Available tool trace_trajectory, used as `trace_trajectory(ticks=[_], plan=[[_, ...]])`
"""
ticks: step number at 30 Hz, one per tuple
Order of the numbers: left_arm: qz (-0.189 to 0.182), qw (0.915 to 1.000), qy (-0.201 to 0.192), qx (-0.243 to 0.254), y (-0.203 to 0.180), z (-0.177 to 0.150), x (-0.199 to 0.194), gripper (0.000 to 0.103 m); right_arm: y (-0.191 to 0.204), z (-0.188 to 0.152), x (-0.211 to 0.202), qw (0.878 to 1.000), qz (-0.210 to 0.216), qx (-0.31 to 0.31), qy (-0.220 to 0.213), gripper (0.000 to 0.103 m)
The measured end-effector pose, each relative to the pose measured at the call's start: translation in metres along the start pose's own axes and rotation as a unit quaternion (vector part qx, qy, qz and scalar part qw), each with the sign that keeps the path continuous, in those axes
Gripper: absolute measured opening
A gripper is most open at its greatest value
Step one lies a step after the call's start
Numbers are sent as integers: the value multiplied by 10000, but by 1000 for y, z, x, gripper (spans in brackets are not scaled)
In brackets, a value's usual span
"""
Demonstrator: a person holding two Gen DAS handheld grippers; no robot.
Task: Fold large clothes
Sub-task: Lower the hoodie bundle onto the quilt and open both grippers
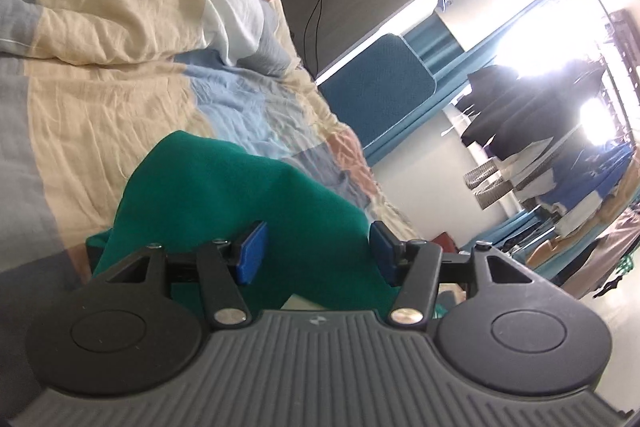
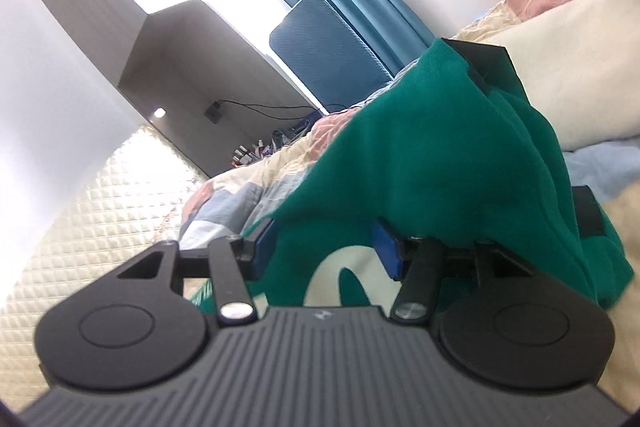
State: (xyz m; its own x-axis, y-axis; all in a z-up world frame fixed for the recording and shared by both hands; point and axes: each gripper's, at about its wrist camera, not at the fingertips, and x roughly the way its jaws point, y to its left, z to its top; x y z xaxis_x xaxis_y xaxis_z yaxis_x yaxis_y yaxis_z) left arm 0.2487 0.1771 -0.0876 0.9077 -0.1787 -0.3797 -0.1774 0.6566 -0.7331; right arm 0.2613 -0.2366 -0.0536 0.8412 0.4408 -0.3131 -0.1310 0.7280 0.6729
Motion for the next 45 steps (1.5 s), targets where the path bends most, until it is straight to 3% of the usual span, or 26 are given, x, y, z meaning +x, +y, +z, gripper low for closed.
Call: trace_trajectory(ticks=[8, 15, 19, 25, 35, 43, 45], plan=[[17, 9991, 425, 21, 25, -2, 56, 62, -38, -3, 41, 9997, 40, 216, 105, 54], [65, 9963, 581, 626, 20, -8, 75, 62, -39, -6, 65, 9989, -260, -251, 314, 53], [127, 9939, 562, 943, 12, -10, 69, 62, -36, -5, 67, 9981, -320, -404, 326, 54], [121, 9869, 480, 1535, -8, -11, 44, 62, -4, -6, 49, 9901, -749, -1165, 211, 57], [-173, 9637, 378, 2639, -37, -42, -11, 62, 43, -31, 9, 9780, -677, -1972, 96, 58], [530, 9487, 276, 3105, -28, -69, -12, 62, 53, -62, 27, 9440, -1216, -3057, 251, 57], [592, 9525, 323, 2971, -22, -68, -7, 62, 46, -59, 35, 9457, -1229, -2991, 314, 58]])
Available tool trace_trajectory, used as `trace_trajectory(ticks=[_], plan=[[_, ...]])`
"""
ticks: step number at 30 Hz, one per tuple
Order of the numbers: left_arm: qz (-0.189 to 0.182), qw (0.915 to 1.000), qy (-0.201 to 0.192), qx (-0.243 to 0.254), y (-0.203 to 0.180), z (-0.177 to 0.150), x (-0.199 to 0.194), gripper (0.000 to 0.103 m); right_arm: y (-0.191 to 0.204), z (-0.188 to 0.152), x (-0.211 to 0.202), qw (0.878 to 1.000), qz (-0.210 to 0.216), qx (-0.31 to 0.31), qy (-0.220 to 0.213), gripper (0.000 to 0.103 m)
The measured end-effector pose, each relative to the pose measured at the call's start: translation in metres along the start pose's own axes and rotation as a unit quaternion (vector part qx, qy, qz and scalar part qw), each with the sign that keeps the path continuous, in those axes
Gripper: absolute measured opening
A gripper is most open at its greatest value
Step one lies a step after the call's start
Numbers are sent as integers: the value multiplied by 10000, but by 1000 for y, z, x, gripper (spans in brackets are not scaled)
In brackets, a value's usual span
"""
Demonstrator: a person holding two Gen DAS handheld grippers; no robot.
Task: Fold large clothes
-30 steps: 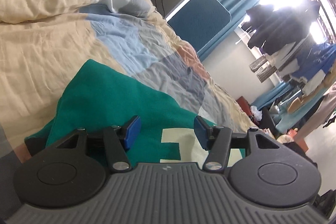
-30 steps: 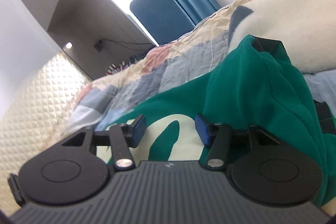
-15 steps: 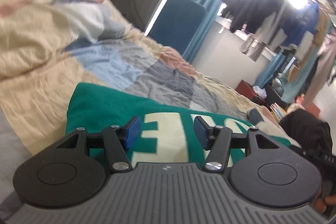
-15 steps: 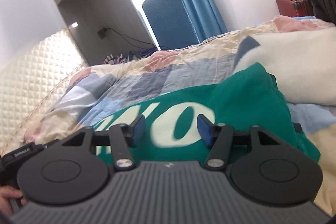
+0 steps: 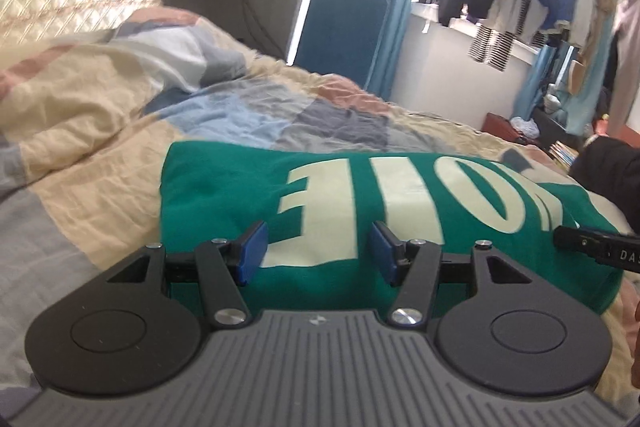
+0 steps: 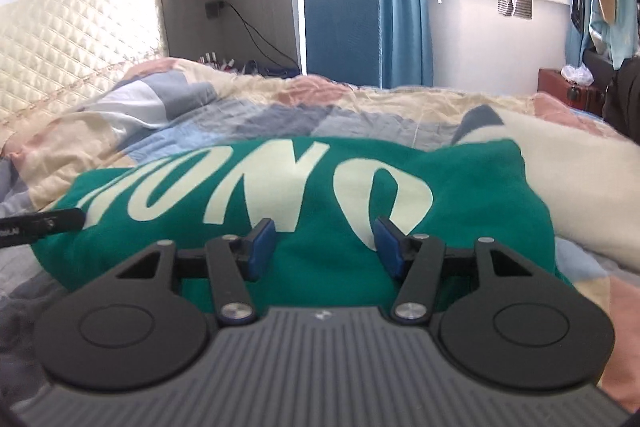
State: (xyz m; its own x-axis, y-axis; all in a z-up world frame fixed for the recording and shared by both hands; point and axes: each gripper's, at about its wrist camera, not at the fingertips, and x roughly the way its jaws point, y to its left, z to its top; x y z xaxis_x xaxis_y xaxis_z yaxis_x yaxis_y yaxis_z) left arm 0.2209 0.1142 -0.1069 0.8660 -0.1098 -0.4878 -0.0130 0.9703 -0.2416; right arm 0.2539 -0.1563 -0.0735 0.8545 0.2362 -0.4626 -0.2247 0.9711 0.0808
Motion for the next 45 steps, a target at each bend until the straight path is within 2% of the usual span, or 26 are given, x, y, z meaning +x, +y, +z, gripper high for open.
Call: trace_trajectory(ticks=[4, 11, 14, 18, 22, 23, 26, 28, 29, 30, 33, 36, 38, 39, 40, 42, 43, 45], plan=[[-75, 9995, 213, -198, 9, 2, 19, 62, -11, -4, 18, 9996, 77, 249, 123, 60], [-3, 9995, 209, -249, 9, 9, 34, 62, -17, -7, 28, 9989, 186, 403, 167, 60], [10, 9994, 199, -299, 9, 10, 29, 62, -16, -7, 21, 9985, 196, 506, 108, 60], [99, 9993, 143, -336, 9, 11, 16, 62, -14, -1, 8, 9972, 76, 707, 231, 60], [52, 9985, 126, -536, 10, 11, -1, 62, -15, 3, -17, 9923, 225, 1194, 221, 61], [9, 9979, 143, -637, 12, 10, -6, 62, -16, 3, -23, 9901, 304, 1345, 249, 62], [-255, 9930, 277, -1122, 16, 5, -27, 65, -14, 1, -41, 9846, 531, 1645, 282, 75], [-638, 9832, 440, -1654, 24, -2, -38, 73, -12, 0, -50, 9806, 701, 1804, 325, 81], [-837, 9750, 542, -1986, 29, -5, -41, 82, -13, -1, -53, 9761, 822, 1982, 350, 82], [-1011, 9652, 650, -2323, 34, -10, -41, 85, -16, -4, -54, 9681, 990, 2269, 387, 85], [-1405, 9315, 866, -3242, 49, -24, -28, 87, -31, -17, -45, 9334, 1302, 3295, 572, 86], [-1320, 9083, 981, -3847, 67, -35, -4, 87, -52, -33, -27, 8987, 1352, 4107, 731, 87], [-1503, 8864, 1161, -4221, 78, -42, 15, 87, -67, -40, -17, 8830, 1276, 4472, 632, 88], [-1547, 8771, 1127, -4406, 82, -45, 21, 86, -74, -43, -13, 8742, 1274, 4652, 553, 89], [-1487, 8722, 1006, -4550, 87, -47, 23, 86, -81, -46, -8, 8638, 1333, 4836, 472, 89], [-1528, 8702, 831, -4610, 91, -43, 26, 86, -92, -50, 1, 8492, 1429, 5066, 425, 89], [-1541, 8722, 799, -4573, 93, -41, 28, 86, -94, -51, 6, 8482, 1413, 5084, 463, 89], [-1384, 8857, 788, -4362, 92, -34, 35, 84, -95, -54, 13, 8476, 1329, 5109, 541, 87]])
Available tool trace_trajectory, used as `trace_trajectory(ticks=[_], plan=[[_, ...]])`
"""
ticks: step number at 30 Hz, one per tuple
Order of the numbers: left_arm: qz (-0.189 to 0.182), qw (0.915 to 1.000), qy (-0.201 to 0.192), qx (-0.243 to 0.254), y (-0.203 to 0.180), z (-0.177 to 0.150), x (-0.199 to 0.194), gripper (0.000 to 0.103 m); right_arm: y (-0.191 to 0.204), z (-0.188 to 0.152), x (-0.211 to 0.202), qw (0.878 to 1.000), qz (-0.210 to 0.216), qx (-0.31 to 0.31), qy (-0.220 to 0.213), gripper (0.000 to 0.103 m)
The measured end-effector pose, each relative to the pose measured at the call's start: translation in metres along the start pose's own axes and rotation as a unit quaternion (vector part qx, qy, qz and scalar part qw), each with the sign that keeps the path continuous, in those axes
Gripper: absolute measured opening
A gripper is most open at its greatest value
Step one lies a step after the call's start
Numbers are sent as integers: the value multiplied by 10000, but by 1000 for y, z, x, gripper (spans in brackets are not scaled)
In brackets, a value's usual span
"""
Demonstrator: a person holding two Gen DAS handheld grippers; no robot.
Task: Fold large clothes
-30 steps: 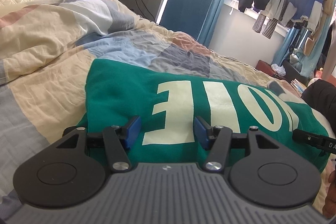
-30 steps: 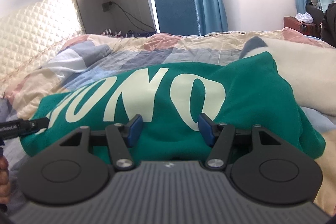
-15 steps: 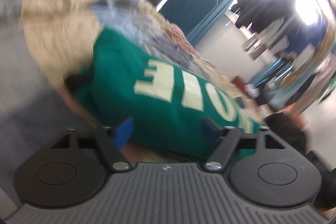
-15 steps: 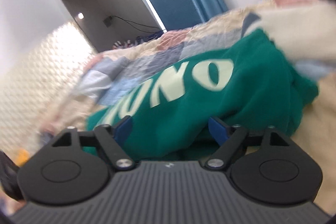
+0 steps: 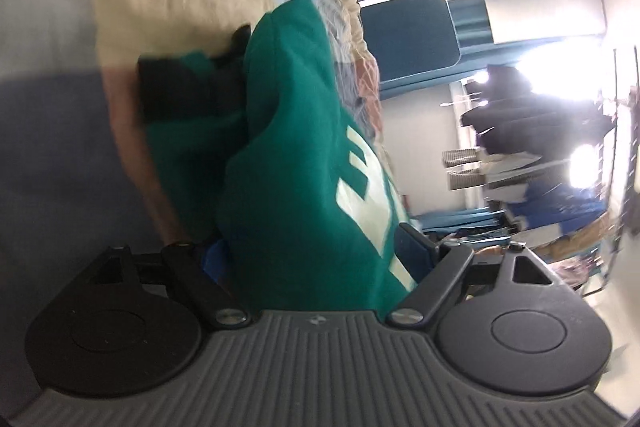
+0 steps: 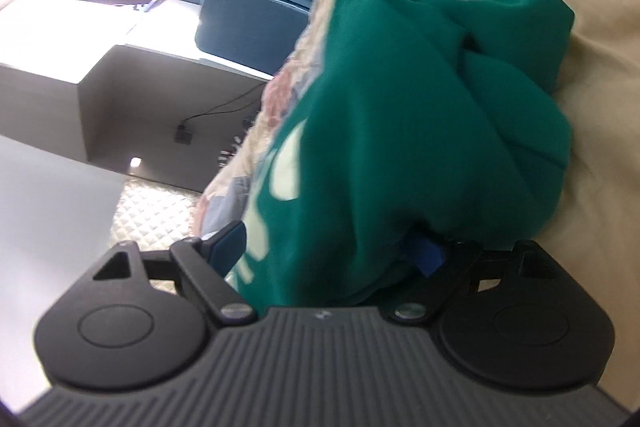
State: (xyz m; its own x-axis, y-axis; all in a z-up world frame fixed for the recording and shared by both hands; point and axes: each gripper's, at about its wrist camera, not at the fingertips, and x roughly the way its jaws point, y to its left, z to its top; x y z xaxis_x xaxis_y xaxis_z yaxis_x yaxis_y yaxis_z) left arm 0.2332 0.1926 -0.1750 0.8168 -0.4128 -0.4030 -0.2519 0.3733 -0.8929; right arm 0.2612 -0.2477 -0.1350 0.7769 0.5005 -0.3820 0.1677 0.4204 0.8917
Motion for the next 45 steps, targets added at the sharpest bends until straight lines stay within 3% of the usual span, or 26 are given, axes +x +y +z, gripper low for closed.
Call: trace_trajectory(ticks=[2, 4, 5, 7, 9, 11, 15, 19, 24, 28, 29, 31, 32, 38, 40, 45], plan=[[240, 9992, -44, 302, -5, 4, 9, 65, -4, 1, 5, 10000, -99, -14, -1, 82], [184, 9992, -100, 355, -8, 9, 11, 49, -2, 2, 8, 9996, -239, -128, -28, 71], [119, 9992, -128, 352, -9, 13, 11, 41, 0, 2, 8, 9993, -297, -212, -35, 61], [47, 9987, -198, 469, -15, 16, 9, 36, 7, 5, 6, 9984, -354, -430, -56, 42], [-142, 9979, -263, 573, -20, 21, 5, 33, 20, 6, 2, 9967, -344, -720, -129, 27], [-347, 9969, -300, 645, -25, 24, 2, 32, 34, 7, -3, 9932, -308, -1089, -255, 22], [-122, 9955, -287, 898, -30, 29, 12, 32, 46, 8, 0, 9829, -408, -1756, -380, 21], [172, 9958, -193, 875, -10, 30, 28, 32, 25, 5, 12, 9820, -558, -1789, -247, 21], [154, 9959, -211, 868, -6, 28, 27, 38, 6, 5, 11, 9893, -383, -1388, -232, 28], [287, 9968, -173, 727, -6, 22, 15, 63, 9, -4, 1, 9931, -445, -1065, -212, 40], [355, 9966, -155, 721, -8, 19, 11, 71, 10, -9, -2, 9938, -463, -994, -190, 45], [402, 9974, -72, 596, -7, 14, 3, 84, 10, -16, -3, 9959, -468, -776, -60, 68], [379, 9979, -32, 515, -6, 11, -1, 87, 10, -21, -3, 9968, -452, -662, 41, 85], [478, 9983, 322, -94, 11, -4, 7, 96, 0, -29, 20, 9972, -660, -339, 93, 87], [361, 9986, 281, -280, 16, -2, 13, 98, -7, -24, 29, 9980, -609, -159, 23, 88], [57, 9975, 53, -708, 24, 2, 21, 102, -13, -18, 41, 9994, -224, 221, -149, 101]])
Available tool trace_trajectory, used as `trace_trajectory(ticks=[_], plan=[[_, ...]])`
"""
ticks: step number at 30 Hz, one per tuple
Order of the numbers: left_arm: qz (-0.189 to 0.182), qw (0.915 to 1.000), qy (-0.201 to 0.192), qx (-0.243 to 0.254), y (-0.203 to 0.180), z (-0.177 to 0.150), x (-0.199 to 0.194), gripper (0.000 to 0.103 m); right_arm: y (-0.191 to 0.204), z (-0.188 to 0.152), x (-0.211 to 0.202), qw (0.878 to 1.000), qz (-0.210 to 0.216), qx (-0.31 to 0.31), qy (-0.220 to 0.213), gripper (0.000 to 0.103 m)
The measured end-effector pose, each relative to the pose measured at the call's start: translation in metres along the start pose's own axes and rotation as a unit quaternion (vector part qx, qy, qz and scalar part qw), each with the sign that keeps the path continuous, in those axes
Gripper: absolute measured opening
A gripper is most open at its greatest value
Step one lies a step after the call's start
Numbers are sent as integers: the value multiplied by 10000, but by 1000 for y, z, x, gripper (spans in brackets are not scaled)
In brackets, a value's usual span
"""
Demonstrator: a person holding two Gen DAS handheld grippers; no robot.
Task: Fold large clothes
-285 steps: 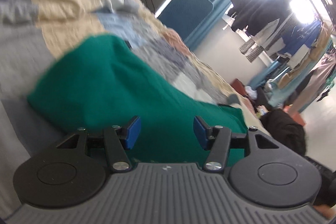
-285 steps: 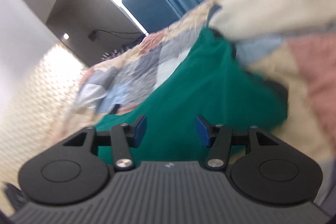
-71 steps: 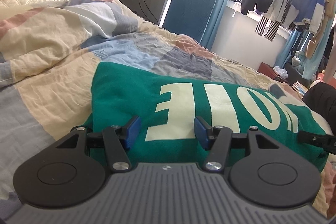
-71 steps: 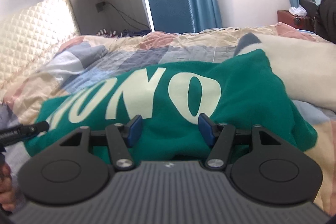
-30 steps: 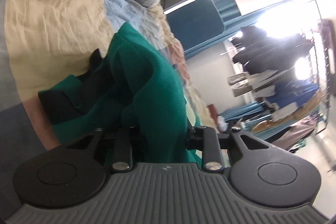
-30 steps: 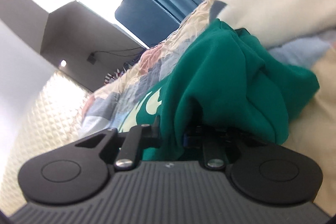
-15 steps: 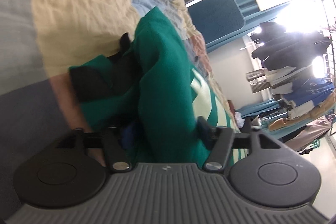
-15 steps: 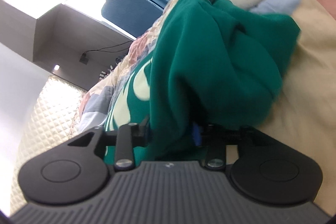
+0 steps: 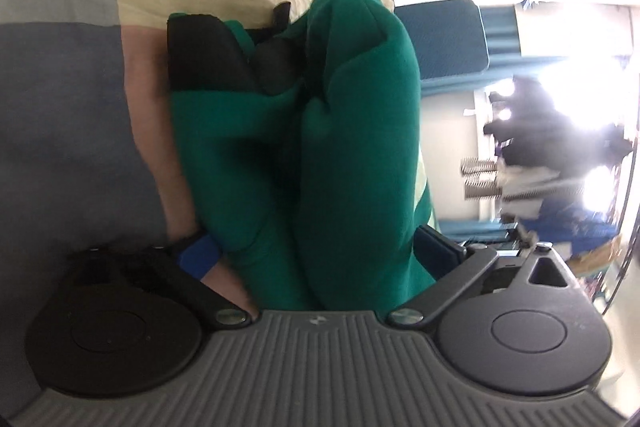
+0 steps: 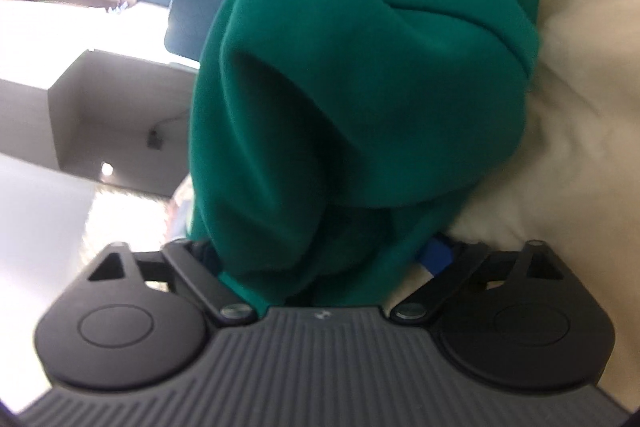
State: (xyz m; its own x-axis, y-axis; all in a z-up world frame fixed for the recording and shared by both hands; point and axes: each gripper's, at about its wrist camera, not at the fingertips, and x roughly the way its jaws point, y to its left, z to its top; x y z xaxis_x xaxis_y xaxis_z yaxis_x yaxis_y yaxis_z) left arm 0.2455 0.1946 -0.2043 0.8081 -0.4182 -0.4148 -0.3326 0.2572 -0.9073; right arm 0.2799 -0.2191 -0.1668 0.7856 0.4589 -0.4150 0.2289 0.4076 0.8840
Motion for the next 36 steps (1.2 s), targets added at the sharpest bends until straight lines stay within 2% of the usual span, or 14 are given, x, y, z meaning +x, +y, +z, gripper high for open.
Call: trace_trajectory(ticks=[2, 6, 10, 15, 22, 27, 28, 29, 30, 31, 32, 34, 36], plan=[[-189, 9997, -114, -141, 3, -1, -1, 103, 2, 0, 1, 9999, 123, 14, -40, 102], [-374, 9992, -122, -105, 4, 2, 3, 103, 3, 1, 6, 9994, 308, 69, -164, 103], [-346, 9984, -171, -401, 5, 7, 11, 103, -2, -1, 14, 9989, 138, 273, -354, 103], [-529, 9943, -302, -875, 12, 8, 9, 103, -8, -2, 16, 9941, 123, 837, -686, 103], [-109, 9961, -504, -721, 0, 3, 16, 103, -5, -8, 32, 9908, -273, 912, -958, 103], [183, 9967, -550, -565, -6, 2, 19, 103, 6, -12, 48, 9917, -479, 562, -1050, 103], [242, 9969, -548, -505, -6, 1, 19, 99, 7, -12, 49, 9923, -473, 514, -1023, 103], [330, 9970, -547, -442, -7, 1, 19, 91, 8, -11, 50, 9932, -447, 446, -979, 103], [401, 9970, -547, -365, -8, 1, 18, 87, 8, -9, 49, 9939, -438, 362, -944, 98], [442, 9970, -554, -296, -8, 0, 17, 78, 10, -9, 51, 9944, -427, 269, -926, 93], [466, 9971, -555, -245, -8, 4, 19, 67, 12, -9, 50, 9948, -422, 154, -911, 83], [501, 9972, -557, -55, -12, 6, 20, 55, 12, -8, 48, 9954, -381, -3, -873, 74], [460, 9972, -586, 109, -15, 5, 18, 49, 16, -5, 48, 9957, -321, -201, -846, 56]])
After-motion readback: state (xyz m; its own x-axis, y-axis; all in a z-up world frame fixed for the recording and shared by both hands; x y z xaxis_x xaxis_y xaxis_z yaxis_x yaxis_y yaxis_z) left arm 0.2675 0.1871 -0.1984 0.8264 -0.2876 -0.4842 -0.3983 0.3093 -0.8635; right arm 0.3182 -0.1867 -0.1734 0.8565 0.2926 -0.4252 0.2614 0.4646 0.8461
